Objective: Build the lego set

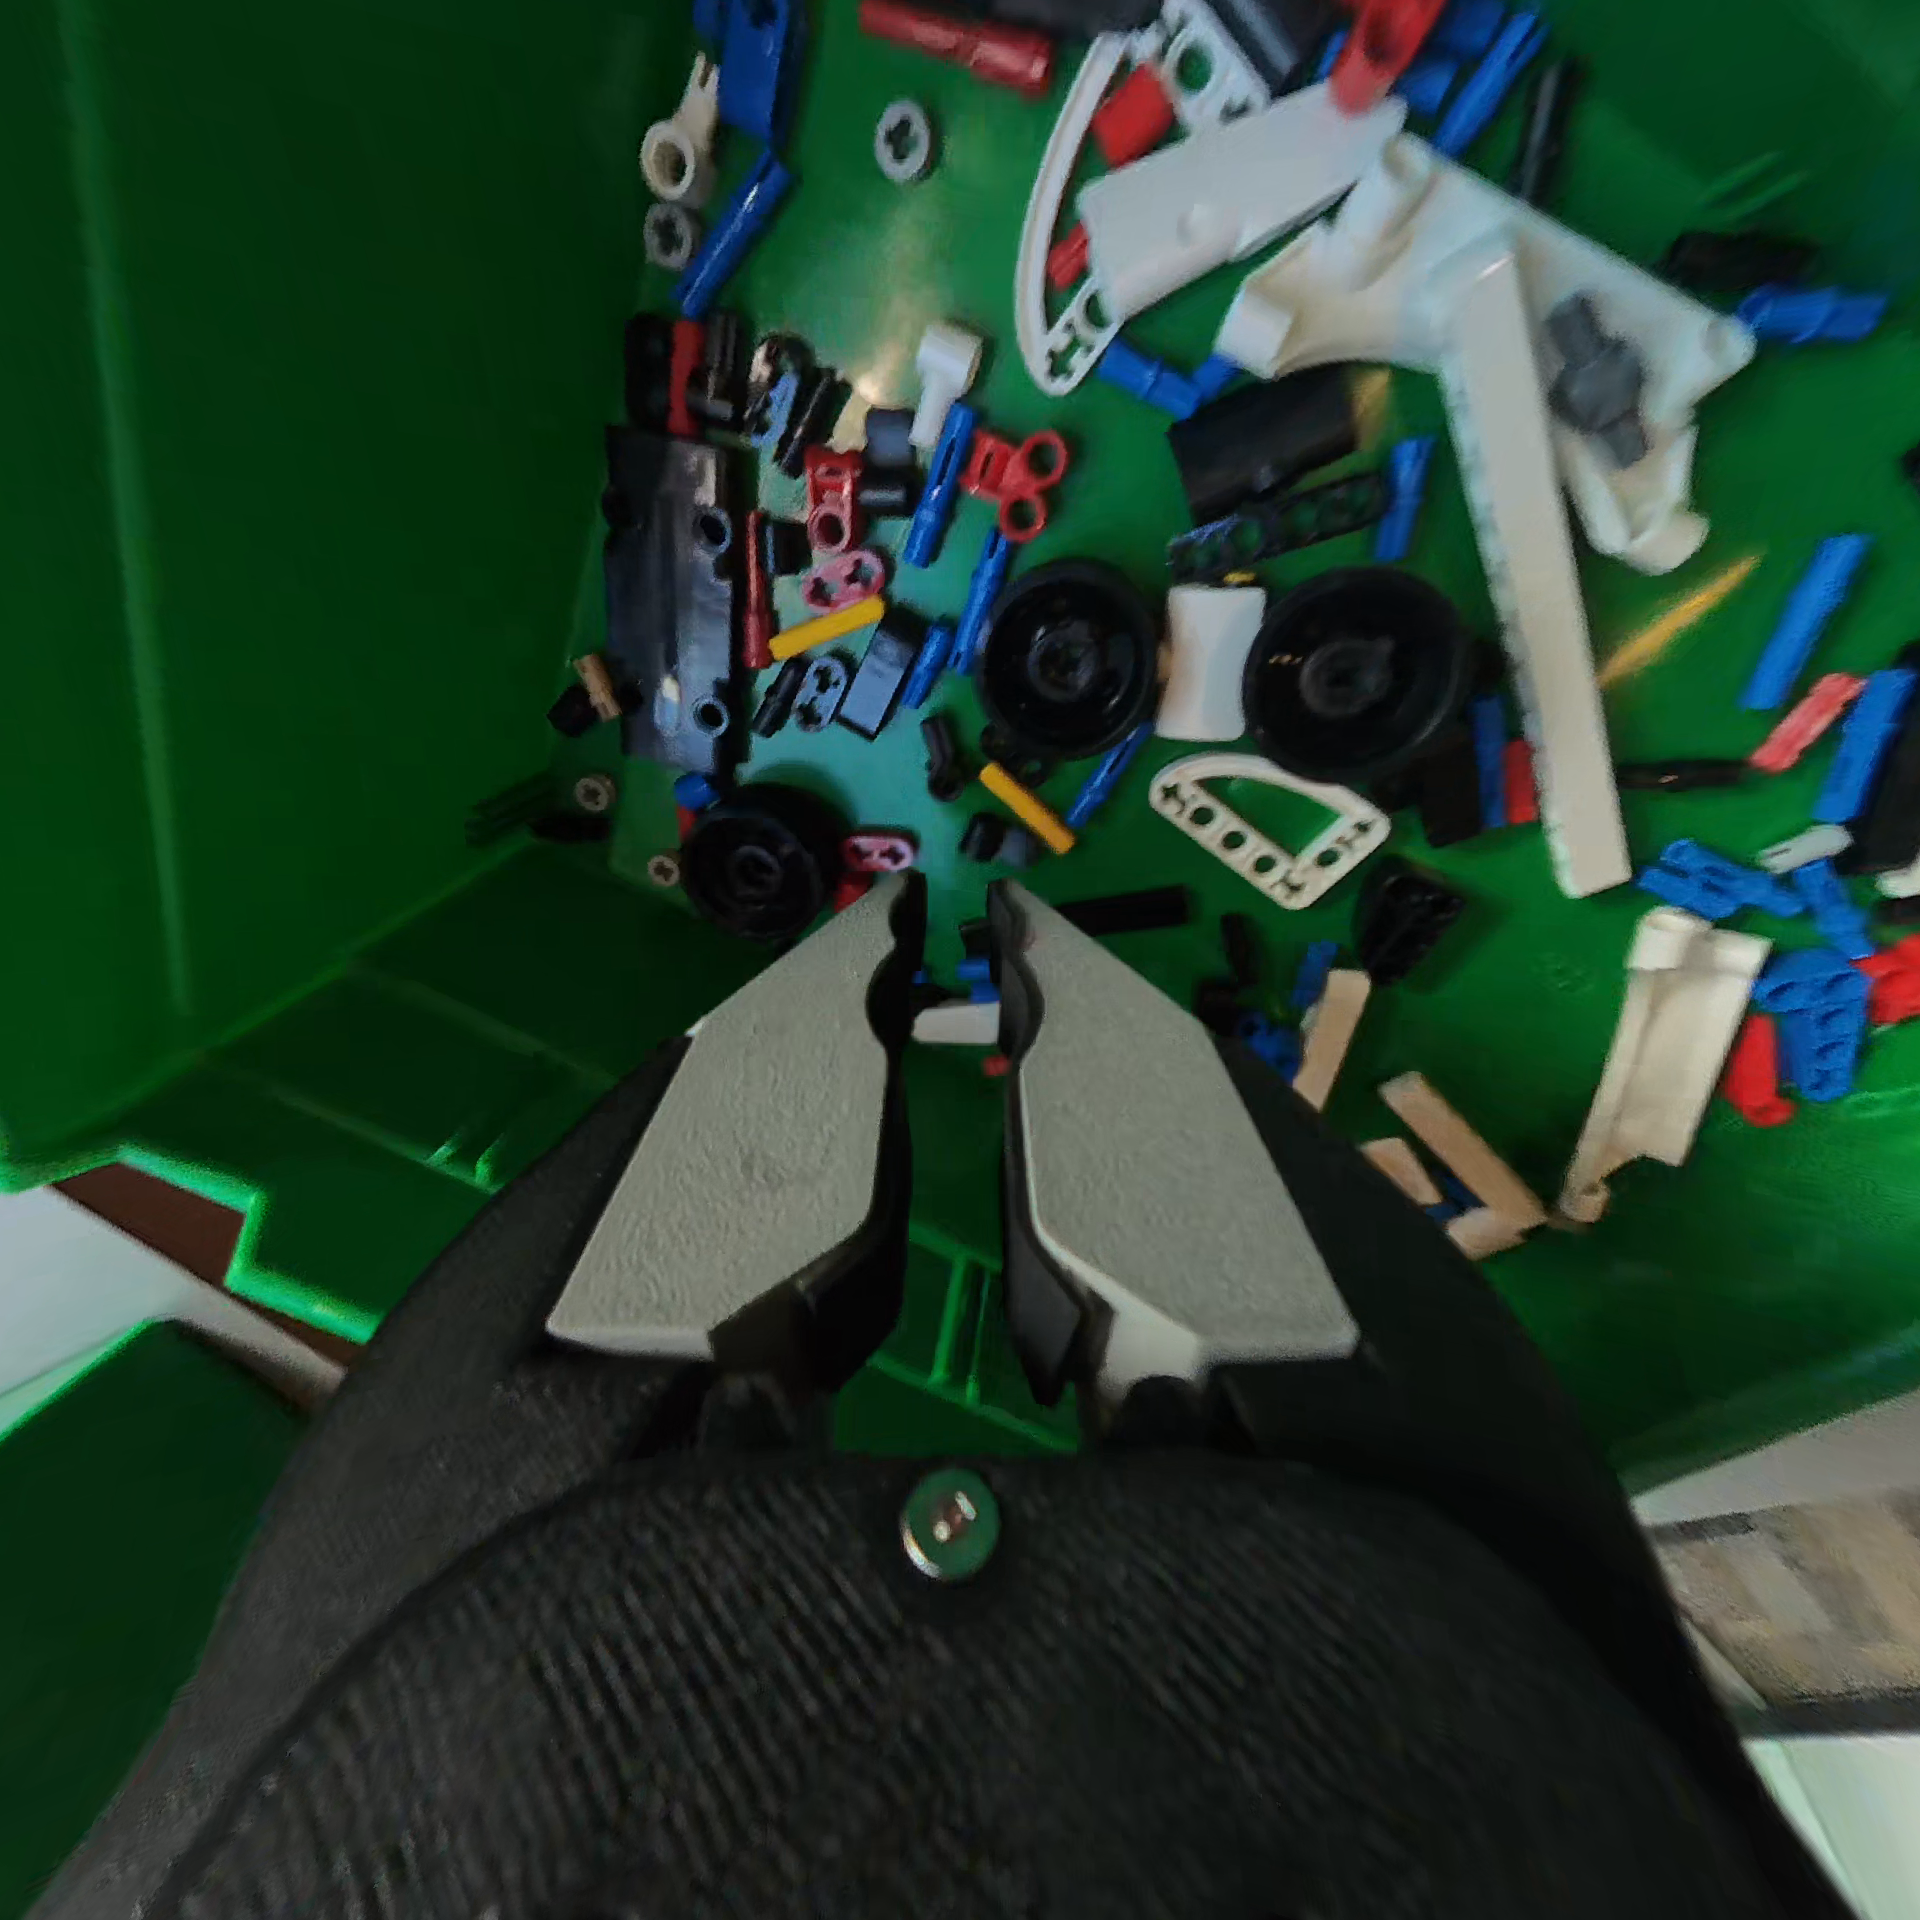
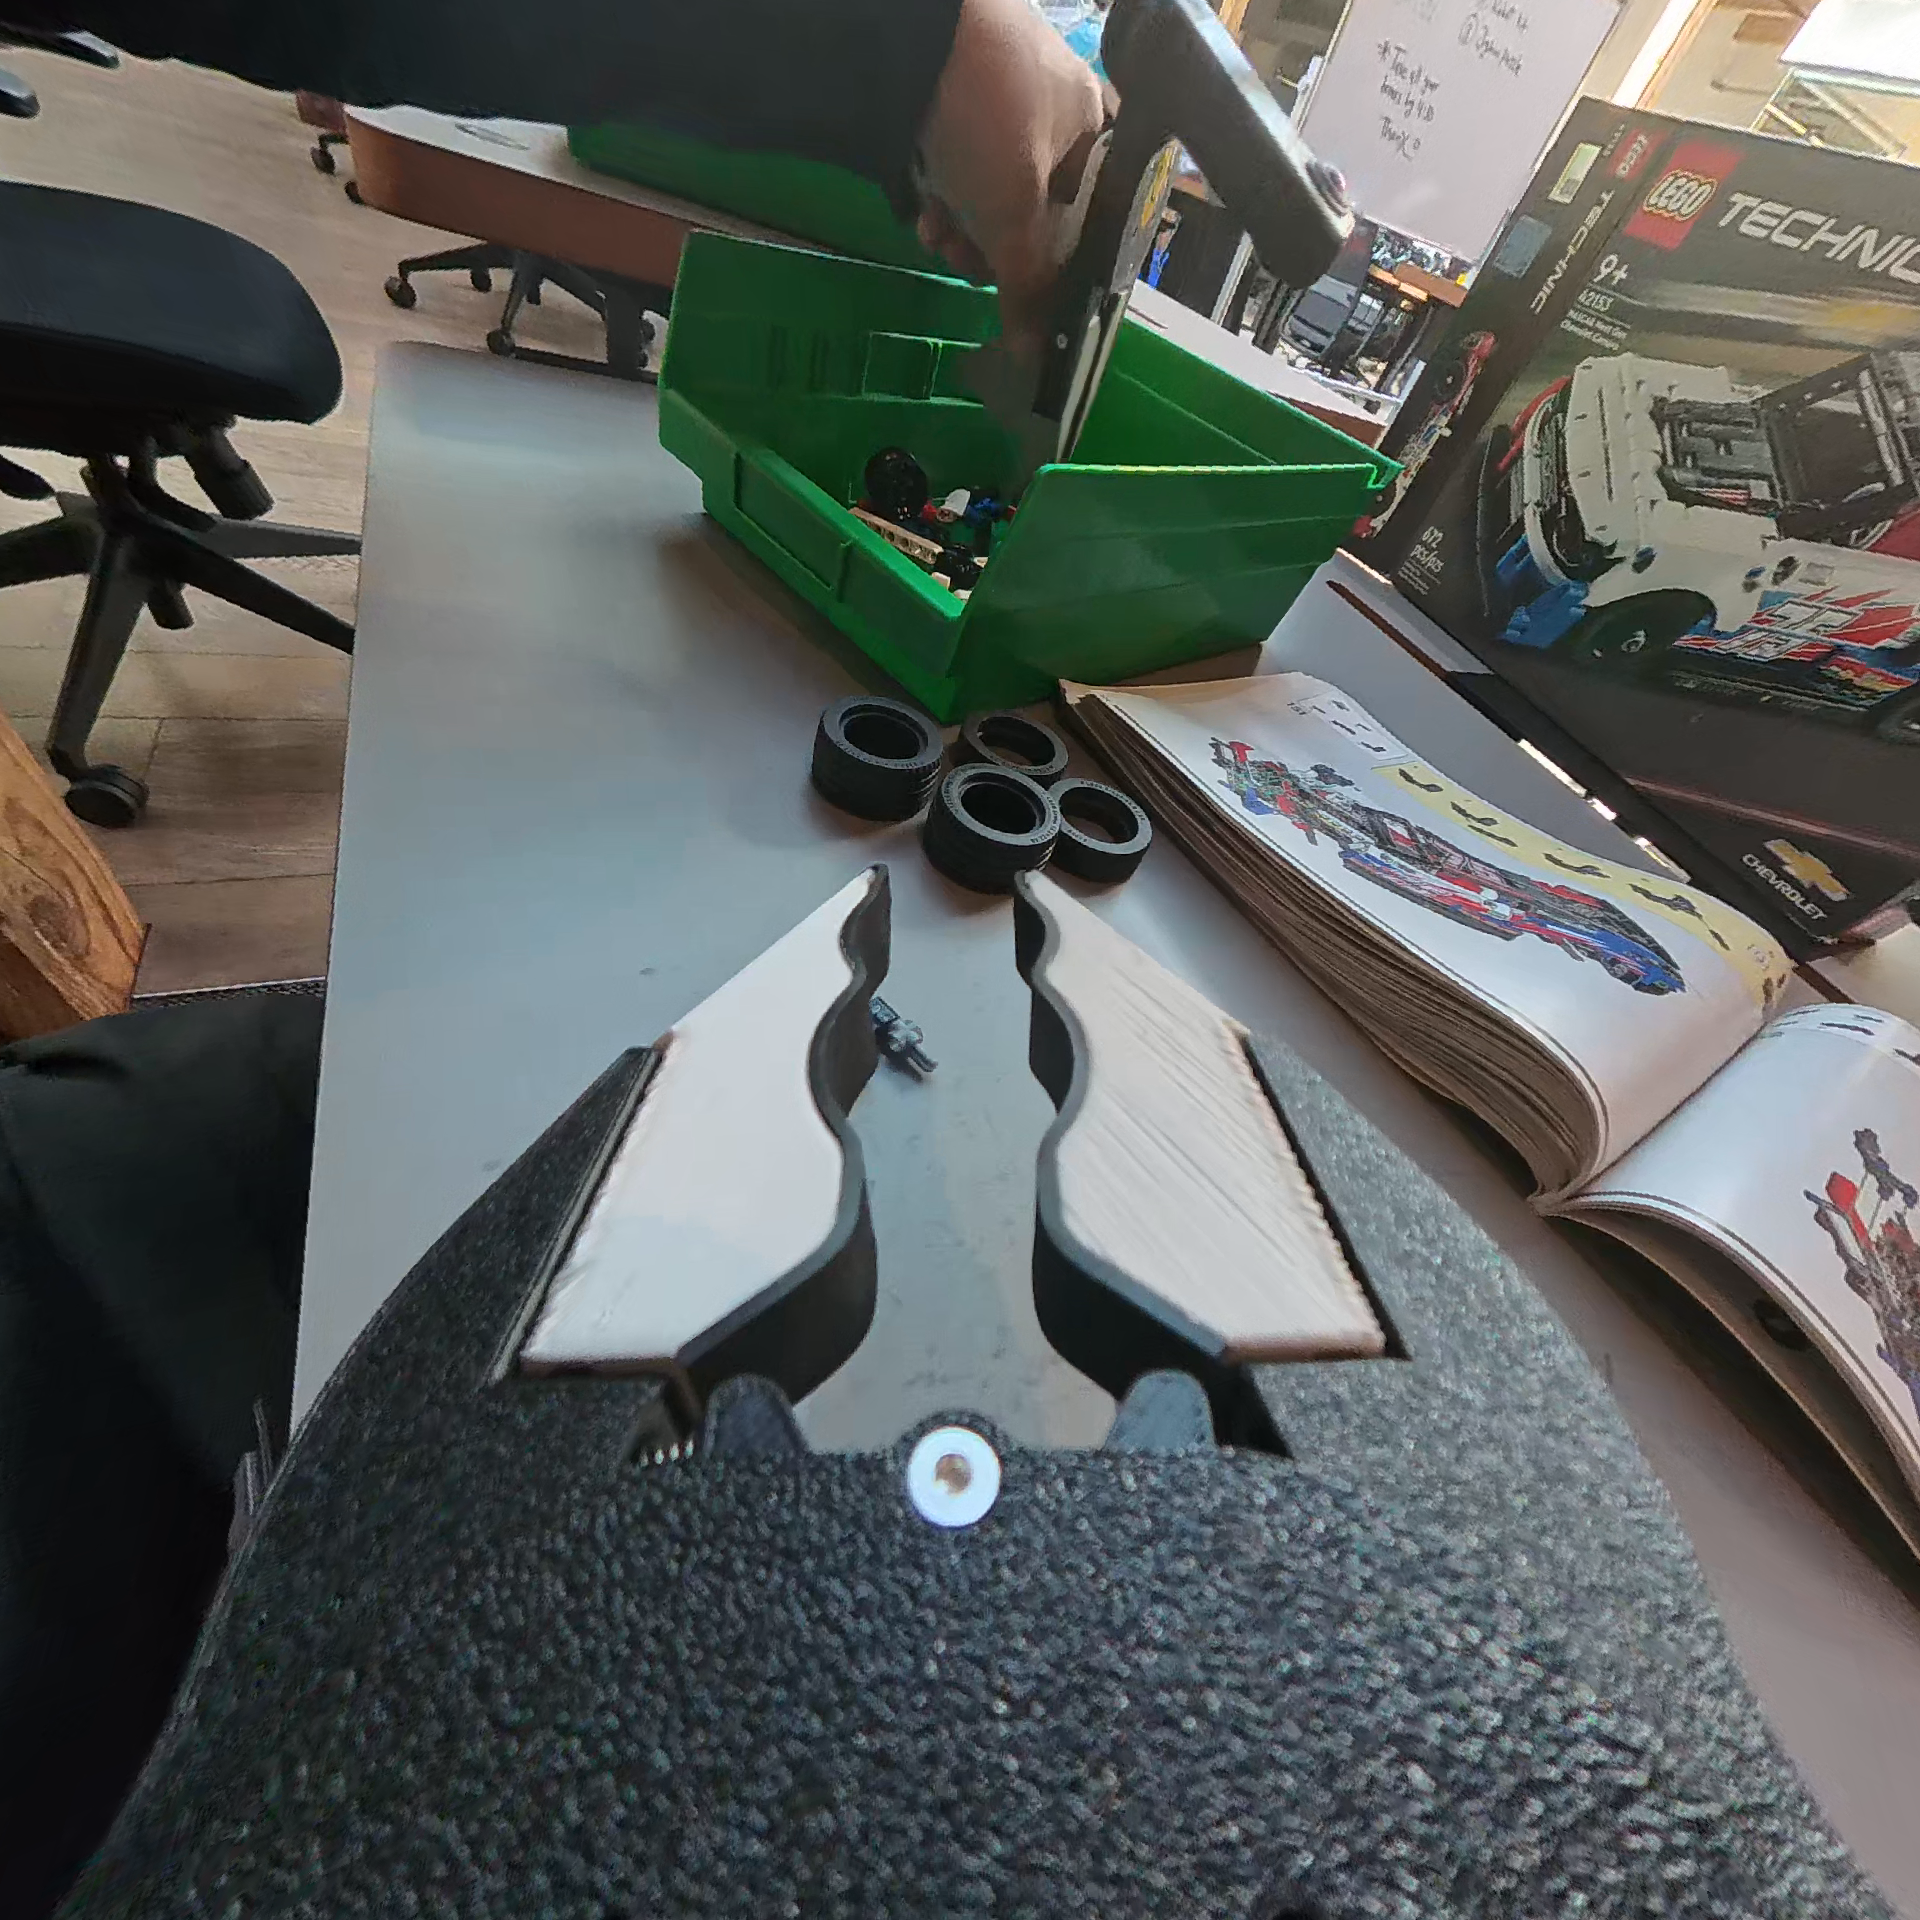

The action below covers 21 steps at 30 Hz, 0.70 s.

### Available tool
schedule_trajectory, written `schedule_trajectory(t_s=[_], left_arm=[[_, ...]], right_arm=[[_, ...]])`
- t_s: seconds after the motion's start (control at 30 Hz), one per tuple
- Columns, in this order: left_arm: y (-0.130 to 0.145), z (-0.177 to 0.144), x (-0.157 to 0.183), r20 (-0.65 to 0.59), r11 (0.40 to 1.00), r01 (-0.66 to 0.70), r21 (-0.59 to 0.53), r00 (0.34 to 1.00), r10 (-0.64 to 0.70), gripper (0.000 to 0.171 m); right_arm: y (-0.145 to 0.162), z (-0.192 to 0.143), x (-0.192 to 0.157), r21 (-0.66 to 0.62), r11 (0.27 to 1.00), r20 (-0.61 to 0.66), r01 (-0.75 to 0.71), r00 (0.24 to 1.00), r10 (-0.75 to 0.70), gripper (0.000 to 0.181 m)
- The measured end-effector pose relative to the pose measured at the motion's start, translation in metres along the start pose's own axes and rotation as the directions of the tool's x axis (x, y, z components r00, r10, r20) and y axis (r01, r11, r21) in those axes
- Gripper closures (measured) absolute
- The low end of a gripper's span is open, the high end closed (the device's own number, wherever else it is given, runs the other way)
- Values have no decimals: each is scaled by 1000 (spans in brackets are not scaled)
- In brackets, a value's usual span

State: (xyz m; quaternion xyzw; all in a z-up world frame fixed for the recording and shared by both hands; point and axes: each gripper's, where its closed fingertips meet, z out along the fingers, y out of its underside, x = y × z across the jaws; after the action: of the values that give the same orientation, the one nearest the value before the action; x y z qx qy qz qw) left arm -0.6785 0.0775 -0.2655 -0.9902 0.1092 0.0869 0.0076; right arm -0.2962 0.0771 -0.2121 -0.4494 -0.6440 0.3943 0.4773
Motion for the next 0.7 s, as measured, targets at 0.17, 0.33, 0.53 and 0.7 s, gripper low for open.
schedule_trajectory(t_s=[0.17,0.33,0.53,0.7], left_arm=[[-6,11,7,-12,999,-29,-34,1000,29,160],[-5,15,8,-45,998,12,-62,999,-15,158],[-4,12,8,-74,995,89,-55,993,-93,157],[-5,13,7,-77,976,212,-45,974,-215,158]], right_arm=[[-3,-3,3,25,999,-7,-21,1000,21,158],[-4,-4,4,35,999,-16,-17,1000,17,159],[-5,-5,3,46,999,-14,-15,1000,15,160],[-6,-6,4,55,998,-17,-17,1000,18,161]])
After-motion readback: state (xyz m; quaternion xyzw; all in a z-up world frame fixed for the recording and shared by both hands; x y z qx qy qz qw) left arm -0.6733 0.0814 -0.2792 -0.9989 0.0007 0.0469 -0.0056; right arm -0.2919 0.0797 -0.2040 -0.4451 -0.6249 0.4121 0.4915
